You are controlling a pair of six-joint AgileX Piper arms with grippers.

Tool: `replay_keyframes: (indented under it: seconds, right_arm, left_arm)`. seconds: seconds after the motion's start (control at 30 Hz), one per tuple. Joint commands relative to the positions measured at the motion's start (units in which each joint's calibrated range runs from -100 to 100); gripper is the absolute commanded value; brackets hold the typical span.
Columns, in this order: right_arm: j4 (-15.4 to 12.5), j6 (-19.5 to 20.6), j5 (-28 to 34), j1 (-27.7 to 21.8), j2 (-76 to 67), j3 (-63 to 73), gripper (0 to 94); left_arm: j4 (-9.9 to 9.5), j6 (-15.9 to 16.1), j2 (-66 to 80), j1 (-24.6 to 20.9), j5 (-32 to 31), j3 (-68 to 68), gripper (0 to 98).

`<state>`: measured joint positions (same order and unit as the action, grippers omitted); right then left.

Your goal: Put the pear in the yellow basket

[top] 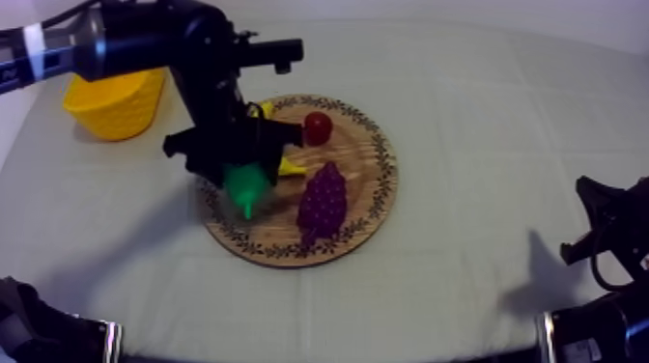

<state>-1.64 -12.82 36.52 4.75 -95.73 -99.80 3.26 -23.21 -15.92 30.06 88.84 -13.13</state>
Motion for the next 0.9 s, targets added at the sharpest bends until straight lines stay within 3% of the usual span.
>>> replay_keyframes:
  seconds: [0.0,0.27,0.63,0.87]
  right_arm:
    - [0.0,0.0,0.0,0.0,0.0,0.0,0.2]
    - [0.0,0.0,0.0,0.0,0.0,0.0,0.2]
    - [0.0,0.0,0.0,0.0,0.0,0.0,0.2]
    - [0.0,0.0,0.0,0.0,0.0,0.0,0.2]
  left_arm:
    - [-0.46,-0.2,1.9,0.6,2.7,1.8,54.8]
    - [-0.93,-0.5,6.6,1.0,9.9,7.8,55.3]
    - [0.14,1.0,10.1,-0.8,11.0,14.6,55.3]
    - [-0.38,1.6,9.6,-2.2,11.0,14.5,55.1]
